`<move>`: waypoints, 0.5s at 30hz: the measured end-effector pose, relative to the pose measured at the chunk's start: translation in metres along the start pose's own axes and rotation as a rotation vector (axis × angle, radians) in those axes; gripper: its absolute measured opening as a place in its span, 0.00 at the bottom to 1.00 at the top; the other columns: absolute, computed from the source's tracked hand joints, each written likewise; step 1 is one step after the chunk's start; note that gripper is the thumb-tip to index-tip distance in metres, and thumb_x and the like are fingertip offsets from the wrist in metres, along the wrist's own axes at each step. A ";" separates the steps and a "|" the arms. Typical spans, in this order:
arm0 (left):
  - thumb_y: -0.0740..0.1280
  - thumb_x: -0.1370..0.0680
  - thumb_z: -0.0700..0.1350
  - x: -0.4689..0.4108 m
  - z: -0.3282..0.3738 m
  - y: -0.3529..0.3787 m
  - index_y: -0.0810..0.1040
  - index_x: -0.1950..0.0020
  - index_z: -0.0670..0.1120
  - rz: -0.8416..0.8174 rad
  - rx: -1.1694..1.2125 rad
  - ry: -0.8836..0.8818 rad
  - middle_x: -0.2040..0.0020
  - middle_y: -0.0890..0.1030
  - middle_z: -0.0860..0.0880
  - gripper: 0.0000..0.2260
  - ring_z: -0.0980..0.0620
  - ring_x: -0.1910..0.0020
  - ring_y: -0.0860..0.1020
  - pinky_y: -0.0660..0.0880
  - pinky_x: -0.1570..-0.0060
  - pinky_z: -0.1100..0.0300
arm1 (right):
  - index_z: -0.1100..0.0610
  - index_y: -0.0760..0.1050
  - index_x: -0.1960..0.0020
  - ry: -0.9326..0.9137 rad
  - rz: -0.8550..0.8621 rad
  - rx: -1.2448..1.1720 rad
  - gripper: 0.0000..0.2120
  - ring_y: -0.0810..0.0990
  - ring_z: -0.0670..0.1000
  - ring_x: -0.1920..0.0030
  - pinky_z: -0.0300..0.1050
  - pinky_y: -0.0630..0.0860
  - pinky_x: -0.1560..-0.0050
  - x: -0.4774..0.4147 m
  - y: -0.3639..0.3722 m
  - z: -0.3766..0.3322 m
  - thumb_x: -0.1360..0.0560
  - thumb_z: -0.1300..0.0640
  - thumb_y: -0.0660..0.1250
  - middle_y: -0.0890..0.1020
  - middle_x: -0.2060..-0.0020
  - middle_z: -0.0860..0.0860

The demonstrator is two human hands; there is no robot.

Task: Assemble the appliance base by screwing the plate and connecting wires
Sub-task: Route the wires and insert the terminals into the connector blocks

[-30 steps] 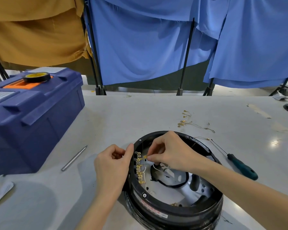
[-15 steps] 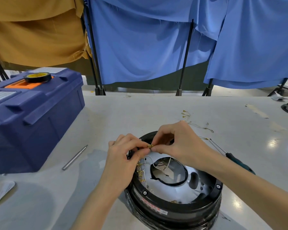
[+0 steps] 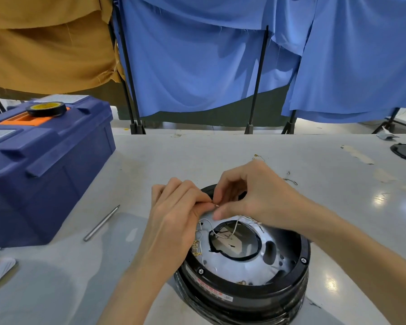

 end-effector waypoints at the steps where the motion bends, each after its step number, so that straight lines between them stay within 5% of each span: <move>1: 0.66 0.22 0.42 0.000 0.001 0.000 0.80 0.59 0.44 0.015 0.026 -0.024 0.62 0.78 0.54 0.07 0.53 0.60 0.72 0.65 0.55 0.56 | 0.59 0.83 0.59 -0.002 -0.034 -0.044 0.06 0.84 0.50 0.63 0.43 0.81 0.56 -0.001 -0.006 -0.001 0.32 0.59 0.79 0.85 0.65 0.53; 5: 0.68 0.25 0.40 -0.002 0.007 0.003 0.79 0.60 0.46 0.037 0.164 -0.168 0.63 0.76 0.58 0.04 0.56 0.59 0.72 0.68 0.55 0.53 | 0.59 0.84 0.56 0.043 -0.127 -0.141 0.07 0.83 0.49 0.62 0.38 0.79 0.58 -0.005 -0.019 0.002 0.24 0.55 0.71 0.86 0.63 0.53; 9: 0.67 0.25 0.40 -0.003 0.007 0.004 0.77 0.60 0.49 0.059 0.231 -0.291 0.63 0.75 0.59 0.06 0.56 0.58 0.73 0.66 0.54 0.63 | 0.61 0.84 0.53 0.076 -0.189 -0.104 0.08 0.83 0.54 0.60 0.48 0.79 0.53 -0.010 -0.020 0.015 0.24 0.56 0.71 0.85 0.60 0.56; 15: 0.64 0.23 0.40 -0.001 0.005 0.008 0.75 0.58 0.50 -0.002 0.156 -0.282 0.62 0.75 0.59 0.06 0.58 0.57 0.72 0.64 0.52 0.69 | 0.62 0.84 0.53 0.134 -0.272 -0.273 0.05 0.85 0.57 0.56 0.46 0.81 0.49 -0.009 -0.013 0.028 0.24 0.60 0.70 0.86 0.59 0.59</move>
Point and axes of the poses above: each hand's wrist, its own x-axis away from the middle knuckle, its own y-axis out of the palm, z = x × y, the point moved 1 cm from there along -x, towards the middle knuckle
